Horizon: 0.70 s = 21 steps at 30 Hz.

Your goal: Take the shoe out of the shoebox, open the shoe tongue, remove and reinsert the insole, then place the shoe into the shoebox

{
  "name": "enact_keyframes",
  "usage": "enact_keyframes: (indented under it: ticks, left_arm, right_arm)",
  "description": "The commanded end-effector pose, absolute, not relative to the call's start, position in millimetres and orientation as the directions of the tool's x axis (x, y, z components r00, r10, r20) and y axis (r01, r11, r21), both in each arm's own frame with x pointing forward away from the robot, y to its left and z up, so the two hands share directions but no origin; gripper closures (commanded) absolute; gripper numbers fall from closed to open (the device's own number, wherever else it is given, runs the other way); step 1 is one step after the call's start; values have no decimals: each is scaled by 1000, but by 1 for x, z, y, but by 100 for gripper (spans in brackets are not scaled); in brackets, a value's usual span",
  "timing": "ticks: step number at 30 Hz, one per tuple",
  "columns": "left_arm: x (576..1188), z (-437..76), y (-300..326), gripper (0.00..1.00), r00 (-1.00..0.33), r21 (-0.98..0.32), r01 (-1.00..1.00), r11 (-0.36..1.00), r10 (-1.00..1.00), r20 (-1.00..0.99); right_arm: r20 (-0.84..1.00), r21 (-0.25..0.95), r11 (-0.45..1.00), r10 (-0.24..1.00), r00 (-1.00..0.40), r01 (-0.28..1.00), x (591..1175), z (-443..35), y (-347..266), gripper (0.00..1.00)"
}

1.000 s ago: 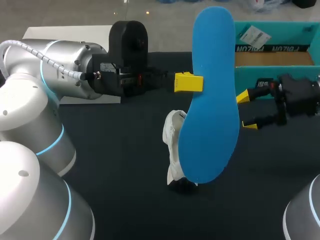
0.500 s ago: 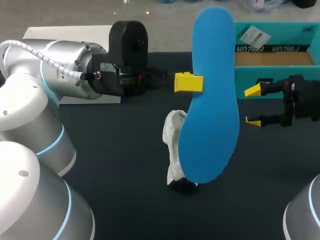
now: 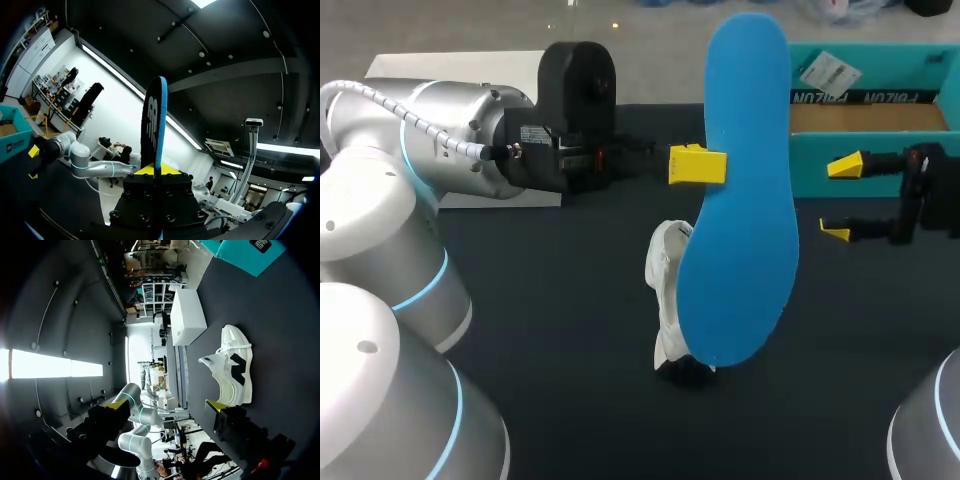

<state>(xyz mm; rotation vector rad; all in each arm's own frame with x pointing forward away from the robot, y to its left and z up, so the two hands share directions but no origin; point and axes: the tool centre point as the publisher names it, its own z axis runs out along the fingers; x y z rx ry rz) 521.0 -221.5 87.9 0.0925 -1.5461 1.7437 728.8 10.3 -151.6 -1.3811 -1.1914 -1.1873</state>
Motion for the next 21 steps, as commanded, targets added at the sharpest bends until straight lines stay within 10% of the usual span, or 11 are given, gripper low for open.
enact_keyframes:
  ticks: [1, 21]
  left_arm:
    - [509, 93, -227, 100, -710, -793, -609, 0, 445, 545]
    - [509, 93, -227, 100, -710, -793, -609, 0, 445, 545]
  right_arm:
    - [995, -32, -79, 94, 39, 996, 735, -156, 26, 0]
    - [996, -28, -51, 77, 32, 998, 736, -156, 32, 0]
